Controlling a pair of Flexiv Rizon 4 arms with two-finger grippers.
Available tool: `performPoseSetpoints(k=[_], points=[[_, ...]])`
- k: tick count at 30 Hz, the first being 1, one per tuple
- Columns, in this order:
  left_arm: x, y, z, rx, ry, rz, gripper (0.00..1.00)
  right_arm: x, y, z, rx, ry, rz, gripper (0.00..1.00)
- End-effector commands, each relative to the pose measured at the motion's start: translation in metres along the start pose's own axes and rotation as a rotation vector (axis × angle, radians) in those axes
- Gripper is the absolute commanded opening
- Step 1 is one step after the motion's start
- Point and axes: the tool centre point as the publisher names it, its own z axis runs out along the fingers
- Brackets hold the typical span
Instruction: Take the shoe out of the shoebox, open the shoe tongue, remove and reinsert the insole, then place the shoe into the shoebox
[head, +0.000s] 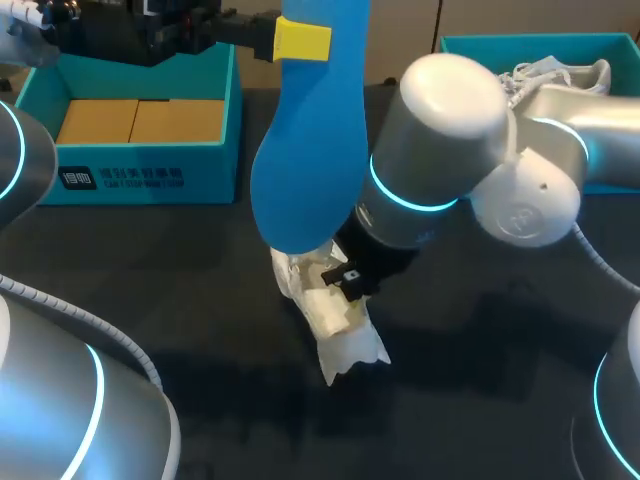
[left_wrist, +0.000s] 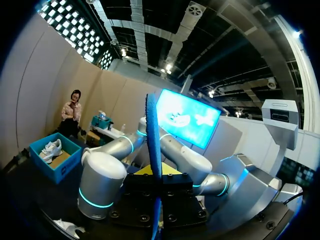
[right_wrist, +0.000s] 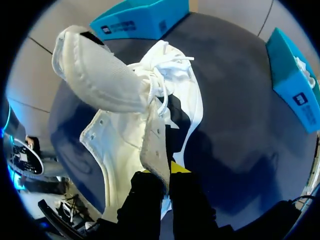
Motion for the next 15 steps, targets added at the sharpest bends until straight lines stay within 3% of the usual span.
performPoseSetpoints(k=[1,8,15], points=[[0.0,-0.001,0.0,-0.003,-0.001,0.0,0.0,0.002,-0.012,-0.002,-0.025,-0.008,0.045,0.0],[0.0,-0.001,0.0,-0.003,-0.001,0.0,0.0,-0.004,-0.028,0.007,-0.055,-0.01,0.119,0.0],[0.0,-0.001,0.0,-0.003,-0.001,0.0,0.0,-0.008,-0.031,0.012,-0.072,-0.017,0.2,0.0]])
